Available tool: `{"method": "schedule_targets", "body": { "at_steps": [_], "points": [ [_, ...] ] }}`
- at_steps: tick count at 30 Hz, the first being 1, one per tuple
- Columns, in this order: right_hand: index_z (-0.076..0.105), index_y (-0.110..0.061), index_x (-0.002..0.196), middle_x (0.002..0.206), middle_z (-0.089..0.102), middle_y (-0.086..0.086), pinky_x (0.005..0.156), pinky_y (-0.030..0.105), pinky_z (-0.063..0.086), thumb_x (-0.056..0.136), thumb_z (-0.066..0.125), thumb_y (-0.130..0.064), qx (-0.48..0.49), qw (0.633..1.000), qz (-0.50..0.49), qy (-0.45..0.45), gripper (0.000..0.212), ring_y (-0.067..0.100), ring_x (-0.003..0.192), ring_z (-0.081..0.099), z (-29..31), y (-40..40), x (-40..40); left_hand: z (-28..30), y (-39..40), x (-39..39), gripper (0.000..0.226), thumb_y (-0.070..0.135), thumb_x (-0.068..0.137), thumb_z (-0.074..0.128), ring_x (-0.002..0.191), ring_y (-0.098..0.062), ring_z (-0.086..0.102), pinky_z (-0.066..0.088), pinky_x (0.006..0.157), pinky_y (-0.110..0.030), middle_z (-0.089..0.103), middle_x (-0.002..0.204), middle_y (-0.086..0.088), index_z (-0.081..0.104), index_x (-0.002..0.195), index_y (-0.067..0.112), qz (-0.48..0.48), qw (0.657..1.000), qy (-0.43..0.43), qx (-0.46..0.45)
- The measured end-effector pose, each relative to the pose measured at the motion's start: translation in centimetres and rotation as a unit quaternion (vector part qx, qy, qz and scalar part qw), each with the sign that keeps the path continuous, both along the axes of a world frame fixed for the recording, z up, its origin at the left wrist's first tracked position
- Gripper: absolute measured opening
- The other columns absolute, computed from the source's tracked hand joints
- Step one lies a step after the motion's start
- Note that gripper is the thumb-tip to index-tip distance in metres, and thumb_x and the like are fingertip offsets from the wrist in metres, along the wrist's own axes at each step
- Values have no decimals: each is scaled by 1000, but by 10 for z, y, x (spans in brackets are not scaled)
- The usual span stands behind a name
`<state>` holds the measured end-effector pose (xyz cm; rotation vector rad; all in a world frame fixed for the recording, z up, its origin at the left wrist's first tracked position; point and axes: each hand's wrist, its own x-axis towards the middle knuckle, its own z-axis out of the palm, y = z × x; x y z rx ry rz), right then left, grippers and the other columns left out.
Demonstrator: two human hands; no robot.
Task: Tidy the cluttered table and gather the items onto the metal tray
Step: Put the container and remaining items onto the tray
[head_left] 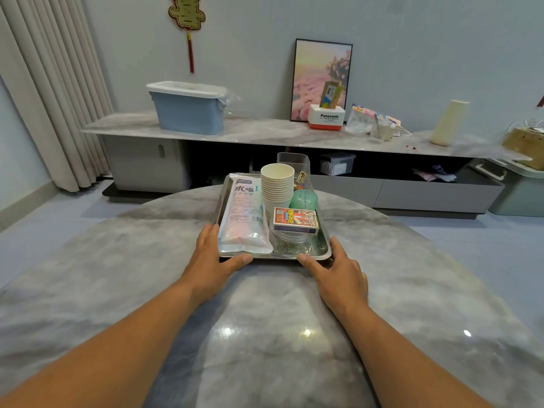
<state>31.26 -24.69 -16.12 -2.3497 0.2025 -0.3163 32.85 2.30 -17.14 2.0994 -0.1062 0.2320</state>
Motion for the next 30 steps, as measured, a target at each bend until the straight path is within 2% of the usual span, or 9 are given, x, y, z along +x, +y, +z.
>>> {"method": "schedule_targets", "body": {
  "at_steps": [2,6,8,13,17,23,26,28,30],
  "points": [
    [43,-45,133,109,69,-9,85,36,40,76,53,-85,0,1000,0,-2,71,23,115,54,0,0,0,0,-1,0,68,52,81,78,117,21,37,38,102,-27,37,133,19,40,137,43,6,1000,2,6],
    [42,-48,128,100,64,-17,82,36,38,74,49,-87,-10,1000,0,-8,67,20,110,55,0,2,0,1,-2,0,80,52,84,76,141,-13,34,35,117,-44,27,155,4,33,149,34,21,999,19,22],
    [43,-48,127,100,63,-20,81,36,36,76,51,-86,-15,1000,-1,-11,64,19,109,55,1,3,0,1,-3,-1,86,53,85,73,147,-17,28,32,119,-47,20,161,2,27,154,30,34,998,29,36],
    [43,-46,135,118,68,-14,87,38,40,78,52,-84,-24,1000,-10,-8,69,21,114,54,2,4,1,2,-6,-2,89,53,87,72,148,-19,27,32,119,-48,15,164,4,22,157,28,43,998,38,37],
    [41,-44,138,121,68,-12,89,40,39,79,51,-85,-32,999,-10,-7,72,23,116,54,3,5,0,4,-8,-5,89,54,88,71,150,-17,23,29,121,-45,10,166,7,20,158,30,50,997,38,44],
    [33,-39,149,135,61,-9,100,43,39,77,44,-89,-40,999,-5,16,89,24,125,50,4,5,-2,7,-12,-11,93,63,89,62,152,-19,19,29,121,-45,2,167,11,13,160,28,59,994,44,79],
    [33,-37,148,138,60,-8,104,46,39,78,37,-90,-30,999,11,35,88,25,126,50,7,3,-2,9,-15,-16,94,66,92,53,155,-17,6,20,125,-45,-2,168,10,6,162,25,68,992,46,91],
    [27,-37,154,143,58,-7,110,48,36,85,43,-84,-1,998,40,53,85,24,133,48,11,-2,-6,13,-21,-25,91,65,96,47,155,-13,-6,9,127,-40,-8,169,8,0,162,23,79,990,50,109],
    [15,-32,161,154,49,-4,117,45,33,89,55,-72,117,987,79,74,91,20,139,45,19,-9,-11,19,-30,-34,87,63,98,41,154,-9,-12,4,127,-36,-10,169,8,-1,162,23,92,984,22,149]
  ]
}}
